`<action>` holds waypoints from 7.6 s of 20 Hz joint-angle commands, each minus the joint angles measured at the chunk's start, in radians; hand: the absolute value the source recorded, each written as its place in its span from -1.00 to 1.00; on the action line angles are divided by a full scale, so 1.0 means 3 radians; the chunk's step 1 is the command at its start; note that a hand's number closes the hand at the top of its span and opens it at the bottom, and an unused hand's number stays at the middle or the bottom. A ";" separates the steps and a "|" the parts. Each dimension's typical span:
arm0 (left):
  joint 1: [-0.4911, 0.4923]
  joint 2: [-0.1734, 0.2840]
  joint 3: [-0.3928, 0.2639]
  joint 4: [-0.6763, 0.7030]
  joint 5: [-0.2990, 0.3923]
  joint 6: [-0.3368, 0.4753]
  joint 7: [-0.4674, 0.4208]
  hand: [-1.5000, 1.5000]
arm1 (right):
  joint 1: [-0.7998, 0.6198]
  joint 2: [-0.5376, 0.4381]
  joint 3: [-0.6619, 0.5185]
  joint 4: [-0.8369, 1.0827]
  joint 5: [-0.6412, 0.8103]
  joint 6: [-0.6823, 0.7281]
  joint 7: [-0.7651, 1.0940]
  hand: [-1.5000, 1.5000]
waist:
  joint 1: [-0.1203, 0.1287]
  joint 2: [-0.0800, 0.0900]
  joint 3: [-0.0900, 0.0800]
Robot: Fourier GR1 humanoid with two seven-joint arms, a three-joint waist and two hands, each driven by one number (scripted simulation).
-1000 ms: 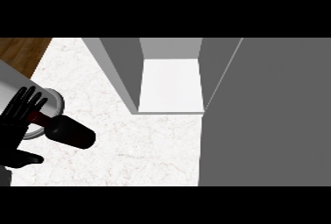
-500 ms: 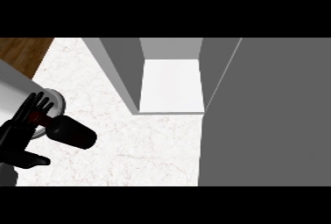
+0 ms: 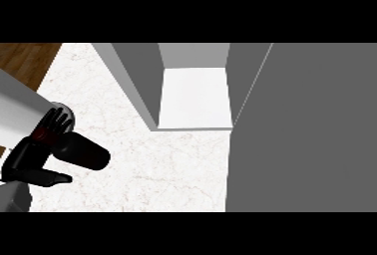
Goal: Pick up the wine, place it into the cabinet and close the cabinet
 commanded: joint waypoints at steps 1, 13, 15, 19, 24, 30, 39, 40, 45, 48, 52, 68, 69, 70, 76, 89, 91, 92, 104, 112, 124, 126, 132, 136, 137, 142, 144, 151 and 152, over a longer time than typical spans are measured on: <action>-0.0116 0.0013 -0.0009 0.0390 -0.0086 -0.0046 -0.0234 -1.00 | -0.0145 0.0028 0.0085 -0.0078 0.0069 -0.0129 0.0222 -1.00 | 0.0006 0.0026 -0.0040; -0.0472 0.0052 -0.0154 0.1393 -0.0389 -0.0008 -0.0890 -1.00 | -0.0086 -0.0048 -0.0080 0.0121 0.0007 0.0047 -0.0022 -1.00 | -0.0002 0.0033 -0.0041; -0.0605 -0.0024 -0.0115 0.1636 -0.0388 0.0086 -0.0978 -1.00 | 0.0099 -0.0032 -0.0079 -0.0006 -0.0073 0.0116 -0.0131 -1.00 | -0.0044 0.0042 -0.0044; -0.0575 -0.0050 -0.0122 0.1744 -0.0355 -0.0101 -0.1068 -1.00 | -0.0002 0.0030 0.0043 0.0055 0.0150 0.0011 -0.0077 -1.00 | -0.0044 0.0047 -0.0049; -0.0487 -0.0042 -0.0114 0.1776 -0.0296 -0.0306 -0.1127 -1.00 | 0.0006 0.0043 0.0022 0.0047 0.0101 0.0025 -0.0125 -1.00 | -0.0027 0.0042 -0.0046; -0.0504 -0.0150 -0.0196 0.1807 -0.0355 -0.0245 -0.1185 -1.00 | 0.0046 0.0003 -0.0047 -0.0038 -0.0018 0.0037 -0.0026 -1.00 | -0.0034 0.0041 -0.0047; -0.0639 -0.0008 -0.0189 0.1909 -0.0313 -0.0453 -0.1116 1.00 | 0.0031 0.0076 0.0106 -0.0020 0.0156 0.0002 -0.0053 -1.00 | -0.0054 0.0051 -0.0052; -0.0586 -0.0051 -0.0218 0.1912 -0.0354 -0.0374 -0.1210 1.00 | 0.0084 -0.0071 -0.0061 -0.0132 -0.0054 0.0120 -0.0001 -1.00 | -0.0079 0.0055 -0.0053; -0.0605 -0.0136 -0.0320 0.1856 -0.0437 -0.0260 -0.1281 1.00 | -0.0050 -0.0021 -0.0139 0.0167 -0.0007 0.0094 -0.0173 -1.00 | -0.0044 0.0048 -0.0047; -0.0295 -0.0416 -0.0282 0.1757 -0.0374 0.0177 -0.1451 1.00 | 0.0056 -0.0074 -0.0159 -0.0122 -0.0065 0.0061 0.0060 -1.00 | -0.0004 0.0023 -0.0041; 0.0127 -0.0756 -0.0211 0.1586 -0.0258 0.0631 -0.1727 1.00 | -0.0018 0.0039 -0.0086 0.0126 0.0147 0.0003 -0.0133 -1.00 | 0.0067 0.0018 -0.0038; 0.0795 -0.1257 -0.0663 -0.0418 0.0266 0.0614 -0.0946 1.00 | 0.0156 0.0093 0.0061 0.0049 0.0238 0.0052 -0.0199 -1.00 | 0.0068 -0.0004 -0.0028; 0.0903 -0.1248 -0.0658 -0.0770 0.0313 0.0596 -0.0684 1.00 | 0.0000 0.0022 -0.0123 0.0078 0.0067 0.0005 -0.0049 -1.00 | 0.0084 -0.0002 -0.0027; 0.1214 -0.1263 -0.0774 -0.0932 0.0262 0.0539 -0.0741 1.00 | -0.0024 0.0012 -0.0244 0.0345 -0.0005 0.0098 -0.0311 -1.00 | 0.0090 0.0005 -0.0027; 0.1613 -0.1271 -0.1371 -0.2321 0.0819 0.1066 0.0206 1.00 | -0.0089 0.0048 -0.0090 0.0248 0.0163 0.0018 -0.0177 -1.00 | 0.0079 0.0007 -0.0031; 0.0989 -0.1273 -0.1810 -0.3242 0.0888 0.2358 0.1162 1.00 | 0.0097 0.0094 0.0002 0.0104 0.0099 0.0064 -0.0141 -1.00 | 0.0020 0.0017 -0.0036; 0.0739 -0.1273 -0.1843 -0.3157 0.0871 0.2561 0.1166 1.00 | 0.0040 0.0069 -0.0153 0.0290 0.0007 0.0115 -0.0309 -1.00 | 0.0020 0.0020 -0.0036; 0.0861 -0.1273 -0.2037 -0.2972 0.0803 0.2548 0.0896 1.00 | 0.0212 0.0017 -0.0135 0.0227 0.0083 0.0215 -0.0353 -1.00 | 0.0017 0.0019 -0.0036; -0.0261 -0.1273 -0.2099 -0.2097 0.0657 0.3215 0.0852 1.00 | 0.0093 0.0015 -0.0205 0.0162 -0.0003 0.0125 -0.0208 -1.00 | 0.0009 0.0020 -0.0037; -0.0494 -0.1273 -0.2349 -0.1580 0.0626 0.3544 0.0734 1.00 | 0.0145 0.0115 -0.0067 0.0307 0.0222 0.0143 -0.0419 -1.00 | 0.0008 0.0021 -0.0037; -0.0855 -0.1273 -0.2630 -0.0496 0.1413 0.3739 -0.0075 1.00 | -0.0113 -0.0059 -0.0348 0.0354 -0.0115 0.0173 -0.0207 -1.00 | -0.0019 0.0029 -0.0038; -0.0699 -0.1273 -0.2580 -0.0724 0.1280 0.3712 0.0018 1.00 | -0.0092 -0.0017 -0.0344 0.0417 -0.0074 0.0158 -0.0285 -1.00 | 0.0008 0.0022 -0.0037; -0.0931 -0.1273 -0.2629 -0.0442 0.1627 0.3754 -0.0025 1.00 | 0.0040 -0.0027 -0.0348 0.0366 -0.0116 0.0259 -0.0355 -1.00 | -0.0003 0.0022 -0.0037; -0.1274 -0.1273 -0.2335 0.0080 0.1962 0.3299 -0.0280 1.00 | -0.0235 -0.0025 -0.0268 0.0508 -0.0023 0.0146 -0.0187 -1.00 | -0.0018 0.0034 -0.0040; -0.1206 -0.1273 -0.2381 0.0283 0.2091 0.3201 -0.0529 1.00 | -0.0093 0.0057 -0.0202 0.0563 0.0062 0.0192 -0.0387 -1.00 | -0.0030 0.0035 -0.0039; -0.1190 -0.1273 -0.2510 0.0455 0.2209 0.3037 -0.0691 1.00 | -0.0036 0.0009 -0.0293 0.0431 -0.0064 0.0202 -0.0306 -1.00 | -0.0017 0.0028 -0.0038; -0.1522 -0.1273 -0.2255 0.0803 0.2168 0.2896 -0.0611 1.00 | 0.0071 0.0060 -0.0165 0.0401 0.0031 0.0241 -0.0387 -1.00 | -0.0026 0.0030 -0.0038; -0.1656 -0.1273 -0.2603 0.0876 0.2554 0.3026 -0.0626 1.00 | -0.0172 -0.0070 -0.0394 0.0541 -0.0128 0.0258 -0.0338 -1.00 | -0.0050 0.0036 -0.0038; -0.1899 -0.1273 -0.2451 0.1073 0.2572 0.2966 -0.0611 1.00 | 0.0194 0.0084 -0.0156 0.0497 0.0024 0.0351 -0.0569 -1.00 | -0.0081 0.0042 -0.0038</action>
